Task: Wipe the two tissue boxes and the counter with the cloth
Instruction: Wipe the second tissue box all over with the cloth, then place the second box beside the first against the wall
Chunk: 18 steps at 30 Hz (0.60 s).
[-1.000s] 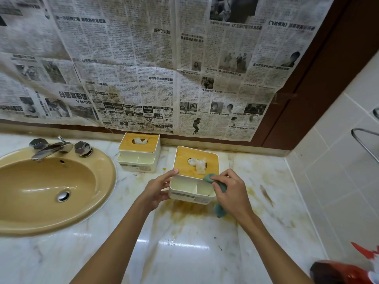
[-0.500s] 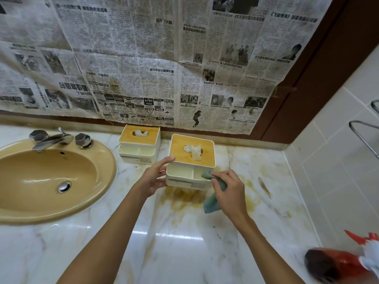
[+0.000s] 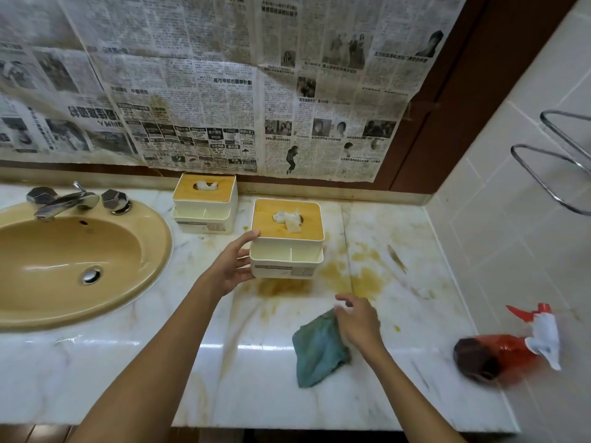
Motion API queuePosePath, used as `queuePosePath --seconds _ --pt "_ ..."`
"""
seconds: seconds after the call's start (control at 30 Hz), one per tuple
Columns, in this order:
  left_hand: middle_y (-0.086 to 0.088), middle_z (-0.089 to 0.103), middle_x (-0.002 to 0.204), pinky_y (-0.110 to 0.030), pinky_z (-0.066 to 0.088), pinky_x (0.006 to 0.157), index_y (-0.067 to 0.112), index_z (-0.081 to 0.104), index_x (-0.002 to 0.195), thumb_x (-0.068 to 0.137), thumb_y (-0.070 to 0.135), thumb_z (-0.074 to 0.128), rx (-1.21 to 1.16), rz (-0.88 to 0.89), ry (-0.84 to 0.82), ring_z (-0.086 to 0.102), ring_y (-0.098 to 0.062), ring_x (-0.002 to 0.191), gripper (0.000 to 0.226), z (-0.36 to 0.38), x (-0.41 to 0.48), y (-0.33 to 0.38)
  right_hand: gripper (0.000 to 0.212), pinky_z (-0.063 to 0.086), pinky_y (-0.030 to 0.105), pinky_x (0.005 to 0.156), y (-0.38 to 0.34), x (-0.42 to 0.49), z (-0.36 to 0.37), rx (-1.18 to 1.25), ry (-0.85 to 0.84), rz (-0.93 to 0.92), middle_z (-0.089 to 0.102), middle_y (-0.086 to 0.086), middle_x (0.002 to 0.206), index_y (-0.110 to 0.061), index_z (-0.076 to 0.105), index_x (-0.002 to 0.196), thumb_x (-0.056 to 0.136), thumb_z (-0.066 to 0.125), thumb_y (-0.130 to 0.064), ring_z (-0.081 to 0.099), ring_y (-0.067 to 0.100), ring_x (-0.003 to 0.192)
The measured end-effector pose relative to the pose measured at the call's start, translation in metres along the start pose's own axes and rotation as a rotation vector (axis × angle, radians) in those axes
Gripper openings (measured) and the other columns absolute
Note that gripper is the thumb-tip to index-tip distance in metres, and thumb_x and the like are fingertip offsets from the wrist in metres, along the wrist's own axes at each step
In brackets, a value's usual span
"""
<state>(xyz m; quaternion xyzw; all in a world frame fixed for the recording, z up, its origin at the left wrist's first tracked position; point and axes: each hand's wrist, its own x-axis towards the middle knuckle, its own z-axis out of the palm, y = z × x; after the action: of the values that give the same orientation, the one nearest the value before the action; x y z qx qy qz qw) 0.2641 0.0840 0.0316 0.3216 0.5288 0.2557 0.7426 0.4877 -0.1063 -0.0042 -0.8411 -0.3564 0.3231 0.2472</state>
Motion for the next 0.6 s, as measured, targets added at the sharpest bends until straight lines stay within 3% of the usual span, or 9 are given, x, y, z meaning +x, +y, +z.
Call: queuePosePath --seconds 0.07,0.13,0.2,0.27,0.43,0.6 --pt "-0.014 0.065 0.114 -0.047 0.061 0.089 0.009 0.067 0.128 0.066 0.056 0.084 0.009 -0.010 -0.012 0.069 -0.031 0.097 0.079 0.000 0.000 -0.003 0.019 0.051 0.034 0.090 -0.021 0.003 -0.013 0.405 -0.030 0.051 0.066 -0.001 0.123 -0.032 0.064 0.114 0.097 0.064 -0.039 0.061 0.018 0.110" --pt "-0.013 0.066 0.109 -0.046 0.060 0.090 0.006 0.069 0.125 0.071 0.054 0.084 0.005 -0.020 -0.016 0.069 -0.030 0.096 0.074 -0.001 0.000 -0.006 0.039 0.055 0.039 0.090 -0.044 0.009 -0.023 0.704 -0.227 0.190 0.062 0.003 0.121 -0.031 0.059 0.120 0.090 0.067 -0.054 0.061 0.026 0.111" --pt "-0.015 0.068 0.108 -0.049 0.060 0.094 0.004 0.070 0.122 0.071 0.055 0.086 -0.011 -0.036 -0.013 0.069 -0.031 0.096 0.074 -0.003 0.001 -0.007 0.058 0.054 0.050 0.097 -0.059 0.016 -0.024 0.784 -0.394 0.258 0.059 0.009 0.124 -0.032 0.055 0.124 0.079 0.074 -0.062 0.061 0.035 0.114" --pt "-0.017 0.070 0.109 -0.050 0.059 0.097 0.002 0.071 0.119 0.069 0.055 0.087 -0.027 -0.051 -0.010 0.070 -0.033 0.098 0.074 -0.005 0.001 -0.006 0.067 0.052 0.054 0.101 -0.067 0.025 -0.021 0.853 -0.461 0.292 0.058 0.014 0.128 -0.023 0.053 0.129 0.078 0.077 -0.056 0.062 0.039 0.114" --pt "-0.019 0.069 0.115 -0.047 0.061 0.087 0.001 0.067 0.122 0.079 0.051 0.081 -0.113 -0.049 0.019 0.070 -0.035 0.102 0.067 -0.007 -0.002 0.000 0.050 0.052 0.051 0.103 -0.082 0.043 -0.019 0.941 -0.477 0.310 0.063 0.019 0.124 -0.006 0.059 0.126 0.087 0.074 -0.034 0.065 0.037 0.113" --pt "-0.014 0.076 0.105 -0.047 0.056 0.098 0.002 0.068 0.124 0.080 0.052 0.075 -0.251 0.001 -0.036 0.070 -0.033 0.106 0.067 -0.012 -0.003 0.005 0.031 0.052 0.045 0.103 -0.096 0.058 -0.022 1.055 -0.423 0.298 0.069 0.021 0.107 0.000 0.065 0.113 0.088 0.072 -0.016 0.066 0.034 0.106"
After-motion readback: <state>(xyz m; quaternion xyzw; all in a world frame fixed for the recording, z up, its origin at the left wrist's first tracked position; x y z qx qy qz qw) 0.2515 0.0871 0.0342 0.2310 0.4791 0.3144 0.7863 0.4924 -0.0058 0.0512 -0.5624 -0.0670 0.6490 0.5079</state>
